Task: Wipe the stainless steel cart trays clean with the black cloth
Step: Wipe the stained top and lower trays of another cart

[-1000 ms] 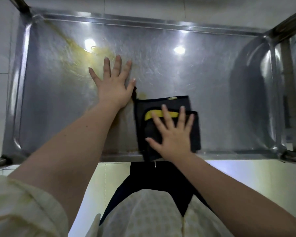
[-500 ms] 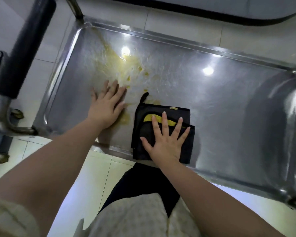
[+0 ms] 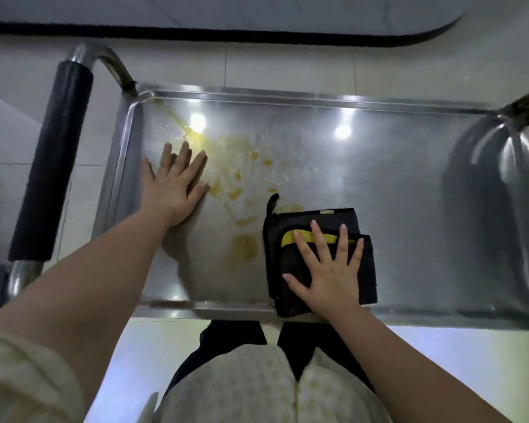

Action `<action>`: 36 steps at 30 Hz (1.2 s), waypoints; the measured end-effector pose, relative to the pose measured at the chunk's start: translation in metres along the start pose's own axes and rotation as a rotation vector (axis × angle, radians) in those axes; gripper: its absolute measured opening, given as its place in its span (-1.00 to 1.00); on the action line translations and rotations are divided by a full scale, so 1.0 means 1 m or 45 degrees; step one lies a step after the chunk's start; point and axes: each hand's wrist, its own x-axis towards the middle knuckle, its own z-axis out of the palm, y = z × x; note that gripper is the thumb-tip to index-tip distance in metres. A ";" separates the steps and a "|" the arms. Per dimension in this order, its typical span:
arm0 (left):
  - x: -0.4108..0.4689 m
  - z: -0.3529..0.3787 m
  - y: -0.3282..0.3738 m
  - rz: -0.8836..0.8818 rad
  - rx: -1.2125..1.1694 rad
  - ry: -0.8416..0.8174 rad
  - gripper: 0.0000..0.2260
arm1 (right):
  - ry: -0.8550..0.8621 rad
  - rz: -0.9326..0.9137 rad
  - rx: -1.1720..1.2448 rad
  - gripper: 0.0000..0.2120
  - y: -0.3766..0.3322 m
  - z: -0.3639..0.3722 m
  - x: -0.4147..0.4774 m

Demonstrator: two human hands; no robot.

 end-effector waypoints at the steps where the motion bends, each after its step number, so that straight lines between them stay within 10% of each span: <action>1: -0.001 0.002 -0.002 0.031 -0.018 0.014 -0.42 | 0.011 0.005 -0.008 -0.23 0.000 0.001 0.000; 12: -0.008 0.015 -0.010 0.081 -0.064 0.095 -0.47 | 0.038 -0.013 0.000 -0.27 -0.046 -0.002 0.006; 25: 0.004 0.015 -0.007 0.077 -0.080 0.126 -0.47 | -0.010 0.230 0.099 -0.26 -0.042 -0.073 0.256; 36: 0.003 0.010 -0.004 0.082 -0.098 0.107 -0.45 | -0.011 0.080 0.075 -0.27 -0.048 -0.018 0.051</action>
